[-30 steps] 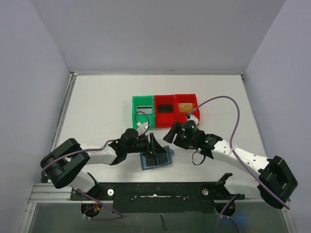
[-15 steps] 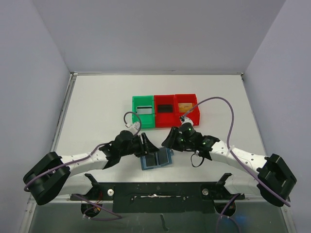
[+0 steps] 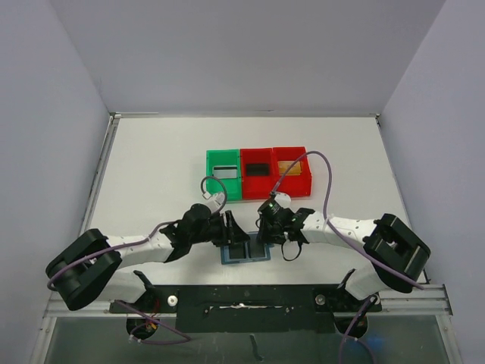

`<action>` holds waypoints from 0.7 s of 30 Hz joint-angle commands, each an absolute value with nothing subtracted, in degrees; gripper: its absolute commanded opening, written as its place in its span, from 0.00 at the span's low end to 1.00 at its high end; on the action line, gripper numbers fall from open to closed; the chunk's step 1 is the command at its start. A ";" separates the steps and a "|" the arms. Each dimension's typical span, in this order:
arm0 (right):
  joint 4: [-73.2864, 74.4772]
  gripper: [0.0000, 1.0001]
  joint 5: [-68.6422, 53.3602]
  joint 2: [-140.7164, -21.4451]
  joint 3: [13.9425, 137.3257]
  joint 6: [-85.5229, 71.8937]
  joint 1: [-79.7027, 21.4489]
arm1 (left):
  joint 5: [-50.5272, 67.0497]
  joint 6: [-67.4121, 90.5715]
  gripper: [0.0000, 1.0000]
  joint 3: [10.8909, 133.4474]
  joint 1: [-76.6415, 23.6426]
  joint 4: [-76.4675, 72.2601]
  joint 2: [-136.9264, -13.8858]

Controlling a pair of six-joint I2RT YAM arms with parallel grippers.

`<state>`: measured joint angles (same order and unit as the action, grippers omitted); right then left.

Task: Take the credit cards out of the card holder

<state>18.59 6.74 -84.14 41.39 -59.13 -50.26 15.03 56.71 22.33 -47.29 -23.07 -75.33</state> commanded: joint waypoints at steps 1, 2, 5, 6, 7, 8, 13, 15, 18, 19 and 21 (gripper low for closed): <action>22.61 0.28 11.74 -85.29 39.72 -61.31 -50.89 | 21.13 52.31 0.47 25.45 -47.18 -29.07 -78.25; 20.90 0.28 10.42 -85.24 38.30 -61.72 -50.86 | 22.20 51.45 0.47 26.09 -47.16 -28.81 -79.13; 15.26 0.27 7.21 -85.99 34.65 -64.96 -51.04 | 24.29 50.06 0.46 27.71 -47.43 -28.41 -81.22; 13.48 0.27 6.20 -86.48 33.74 -65.89 -51.06 | 23.58 50.15 0.46 28.33 -47.39 -26.59 -82.20; 12.17 0.27 5.53 -87.02 33.29 -66.58 -51.17 | 21.47 50.18 0.46 29.22 -47.23 -23.11 -83.20; 11.56 0.27 5.24 -87.60 33.01 -67.35 -51.34 | 19.49 49.86 0.46 29.71 -47.27 -20.38 -84.07; 15.79 0.27 7.84 -89.37 34.00 -70.63 -52.59 | 16.96 51.38 0.49 25.34 -47.24 -21.47 -85.84; 15.26 0.26 7.29 -89.73 33.72 -70.98 -53.00 | 15.82 53.29 0.49 23.75 -47.22 -21.98 -85.39; 14.33 0.27 6.80 -89.17 32.59 -71.76 -53.26 | 13.43 55.28 0.49 21.81 -47.37 -21.94 -83.05; 14.06 0.27 6.77 -88.71 32.26 -71.87 -53.22 | 12.74 55.58 0.50 21.31 -47.37 -21.85 -82.14; 13.32 0.27 6.43 -87.69 31.45 -72.02 -53.26 | 11.99 55.89 0.51 21.18 -47.25 -20.94 -80.68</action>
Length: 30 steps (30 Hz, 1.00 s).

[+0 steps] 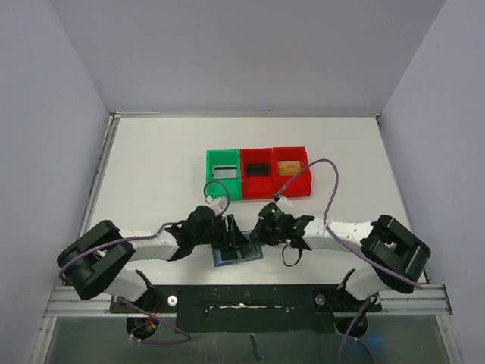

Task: Take the credit cards out of the card holder

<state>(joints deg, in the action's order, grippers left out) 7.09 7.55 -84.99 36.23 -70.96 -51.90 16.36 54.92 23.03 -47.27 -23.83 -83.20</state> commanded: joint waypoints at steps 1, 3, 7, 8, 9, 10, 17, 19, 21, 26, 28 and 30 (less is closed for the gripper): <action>13.01 0.27 6.33 -87.08 30.99 -72.19 -53.22 | 11.54 55.73 0.52 21.66 -47.16 -19.60 -80.27; 12.30 0.27 5.97 -86.33 30.29 -72.33 -53.24 | 10.70 54.78 0.53 23.27 -47.19 -16.20 -79.70; 9.37 0.27 4.18 -85.67 29.06 -71.61 -53.21 | 11.22 54.56 0.53 25.02 -47.28 -13.75 -78.47; 8.88 0.27 3.87 -85.49 28.97 -71.30 -53.18 | 11.39 54.58 0.53 25.37 -47.28 -13.37 -78.15; 8.39 0.27 3.45 -85.39 28.92 -71.07 -53.20 | 11.53 54.56 0.53 25.82 -47.29 -12.93 -77.73; 8.16 0.26 3.21 -85.33 28.91 -70.96 -53.18 | 11.56 54.58 0.52 26.17 -47.26 -12.25 -77.44; 7.79 0.23 2.74 -83.76 28.83 -70.58 -53.16 | 11.77 54.50 0.49 26.52 -47.28 -8.84 -77.97; 7.66 0.23 2.35 -83.01 28.89 -70.36 -53.17 | 12.15 55.12 0.48 25.66 -47.20 -9.96 -79.80; 7.34 0.23 1.84 -82.03 29.00 -70.06 -53.11 | 12.81 55.90 0.44 24.48 -47.19 -13.09 -82.50; 6.07 0.23 0.58 -77.42 29.60 -68.30 -52.61 | 13.48 58.14 0.37 22.51 -47.45 -17.56 -87.17; 6.35 0.24 0.46 -75.40 29.98 -67.83 -52.35 | 13.22 58.18 0.37 22.29 -47.61 -17.58 -87.24; 6.67 0.25 0.22 -73.50 30.43 -67.10 -52.01 | 13.02 58.14 0.37 22.06 -47.64 -17.81 -86.58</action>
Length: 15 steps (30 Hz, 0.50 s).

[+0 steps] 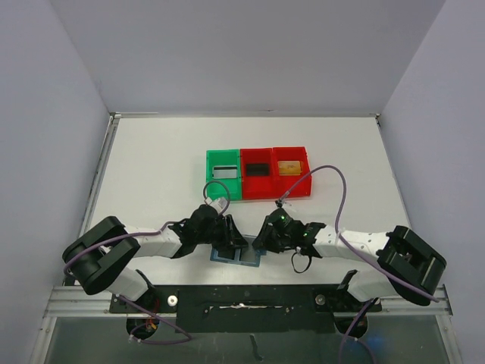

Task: Take the credit cards out of the card holder

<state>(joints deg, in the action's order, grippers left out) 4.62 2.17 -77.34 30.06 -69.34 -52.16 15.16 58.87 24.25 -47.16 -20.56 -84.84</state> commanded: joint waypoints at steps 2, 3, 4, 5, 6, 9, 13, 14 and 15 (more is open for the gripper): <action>6.83 0.26 0.01 -71.88 31.09 -65.98 -51.68 | 13.33 57.95 0.37 22.06 -47.61 -18.55 -86.27; 6.92 0.26 -0.15 -71.22 31.54 -65.46 -51.55 | 13.78 57.88 0.37 22.06 -47.62 -19.28 -86.29; 7.01 0.27 -0.36 -70.81 31.92 -65.07 -51.43 | 14.18 57.96 0.37 22.18 -47.59 -20.07 -86.41; 7.03 0.27 -0.69 -70.57 32.25 -64.64 -51.27 | 14.54 58.05 0.37 22.25 -47.62 -20.54 -86.54; 6.80 0.27 -1.03 -70.42 32.58 -64.18 -51.24 | 14.85 58.13 0.37 22.35 -47.58 -20.84 -86.57; 5.91 0.27 -2.01 -71.14 33.02 -64.05 -51.28 | 14.90 58.44 0.37 22.52 -47.64 -21.17 -86.50; 6.74 0.26 -4.40 -75.49 32.62 -65.86 -51.00 | 14.45 58.36 0.37 23.01 -47.64 -20.19 -85.88; 7.81 0.25 -4.49 -76.79 32.54 -66.56 -51.10 | 14.42 58.36 0.37 23.07 -47.64 -20.00 -85.73; 8.81 0.25 -4.30 -77.90 32.30 -67.37 -51.28 | 14.38 58.32 0.37 23.15 -47.56 -19.72 -85.51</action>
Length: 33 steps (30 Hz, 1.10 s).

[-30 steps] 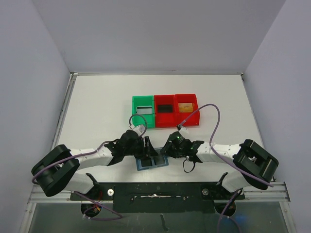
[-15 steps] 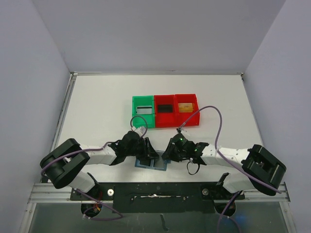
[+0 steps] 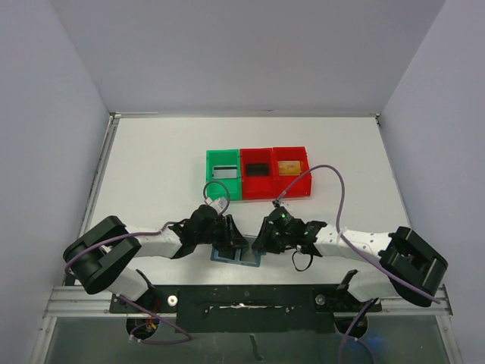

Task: Take the credit cards out of the card holder

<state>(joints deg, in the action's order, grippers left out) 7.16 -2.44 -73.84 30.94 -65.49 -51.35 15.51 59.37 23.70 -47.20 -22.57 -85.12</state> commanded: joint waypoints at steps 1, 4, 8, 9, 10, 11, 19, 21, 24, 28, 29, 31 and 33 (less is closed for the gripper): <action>10.31 0.24 -3.40 -78.73 32.00 -68.36 -51.43 | 14.33 58.23 0.37 23.32 -47.55 -19.24 -85.25; 9.48 0.24 -2.49 -78.91 29.52 -70.50 -51.97 | 13.65 57.21 0.44 24.52 -47.64 -15.38 -84.15; 4.23 0.24 -3.58 -79.13 25.11 -72.99 -51.04 | 11.01 55.60 0.46 25.97 -47.64 -9.89 -82.05; 3.47 0.23 -3.64 -79.20 24.29 -73.38 -50.82 | 10.53 55.36 0.47 26.13 -47.63 -8.45 -81.62; 2.46 0.23 -3.81 -79.33 23.53 -73.59 -50.66 | 9.93 54.92 0.47 26.25 -47.45 -6.77 -81.21; 1.21 0.22 -4.30 -79.36 22.68 -73.60 -50.49 | 9.14 54.55 0.47 26.28 -47.27 -4.89 -80.83; -2.88 0.22 -6.10 -79.21 19.90 -73.66 -50.04 | 11.06 53.18 0.47 25.39 -46.99 -6.74 -79.06; -2.89 0.22 -6.46 -79.16 20.30 -73.01 -50.03 | 7.80 51.13 0.47 28.50 -47.30 -0.41 -79.73; -2.13 0.22 -6.84 -78.78 21.69 -71.21 -50.22 | 4.08 47.45 0.47 33.87 -47.33 9.03 -81.42; -1.25 0.22 -6.99 -78.67 22.70 -70.43 -50.18 | 2.80 46.33 0.45 35.54 -47.45 12.56 -82.86; -1.23 0.22 -6.95 -78.67 22.76 -70.48 -50.14 | 3.06 46.43 0.41 35.17 -47.42 12.23 -82.96; -1.70 0.22 -7.09 -78.75 22.68 -70.64 -50.15 | 4.81 46.80 0.36 33.49 -47.38 9.97 -83.22; -2.22 0.22 -7.11 -78.81 22.65 -70.81 -50.14 | 7.24 47.37 0.35 31.81 -47.24 6.84 -84.45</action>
<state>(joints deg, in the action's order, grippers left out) -8.16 -7.44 -77.49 23.03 -72.71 -49.91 7.33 49.36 34.94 -47.62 4.14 -81.95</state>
